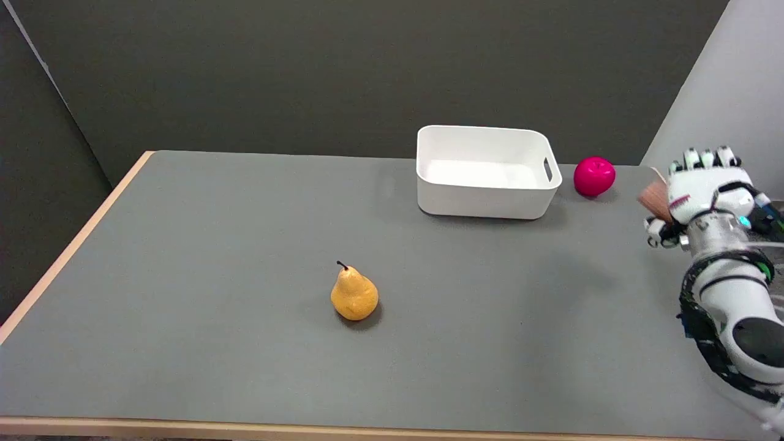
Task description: Place the wooden cylinder in the white box.
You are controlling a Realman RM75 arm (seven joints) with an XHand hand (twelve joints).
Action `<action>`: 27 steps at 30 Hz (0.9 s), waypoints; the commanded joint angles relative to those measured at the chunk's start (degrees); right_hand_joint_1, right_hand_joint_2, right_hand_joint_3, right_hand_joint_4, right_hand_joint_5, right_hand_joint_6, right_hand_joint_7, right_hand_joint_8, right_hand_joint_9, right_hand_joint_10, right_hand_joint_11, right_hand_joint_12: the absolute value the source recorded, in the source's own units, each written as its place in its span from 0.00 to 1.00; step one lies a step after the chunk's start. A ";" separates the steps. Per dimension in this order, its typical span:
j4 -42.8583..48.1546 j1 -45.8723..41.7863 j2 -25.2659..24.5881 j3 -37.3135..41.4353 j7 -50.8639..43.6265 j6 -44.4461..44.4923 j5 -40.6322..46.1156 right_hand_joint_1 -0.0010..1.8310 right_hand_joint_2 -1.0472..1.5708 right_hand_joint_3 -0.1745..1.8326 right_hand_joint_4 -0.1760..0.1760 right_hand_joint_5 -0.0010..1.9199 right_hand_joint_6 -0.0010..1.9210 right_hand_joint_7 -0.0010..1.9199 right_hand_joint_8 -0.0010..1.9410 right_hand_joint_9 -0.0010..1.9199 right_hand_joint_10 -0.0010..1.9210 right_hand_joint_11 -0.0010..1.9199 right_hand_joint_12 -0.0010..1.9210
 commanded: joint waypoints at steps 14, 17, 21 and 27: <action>-18.75 42.47 6.39 -30.47 14.86 6.91 -4.73 0.47 0.79 0.46 0.55 0.31 0.95 0.00 1.00 0.02 1.00 0.00 1.00; -24.91 48.41 3.39 -33.30 17.31 8.73 -5.64 0.47 0.79 0.46 0.55 0.31 0.94 0.00 1.00 0.01 1.00 0.00 1.00; -34.23 55.56 -0.86 -37.05 21.74 10.90 -7.59 0.47 0.80 0.45 0.50 0.31 0.95 0.00 1.00 0.01 1.00 0.00 1.00; -55.44 66.11 -8.28 -43.34 32.45 11.59 -12.08 0.46 0.81 0.44 0.48 0.30 0.96 0.00 1.00 0.00 1.00 0.00 1.00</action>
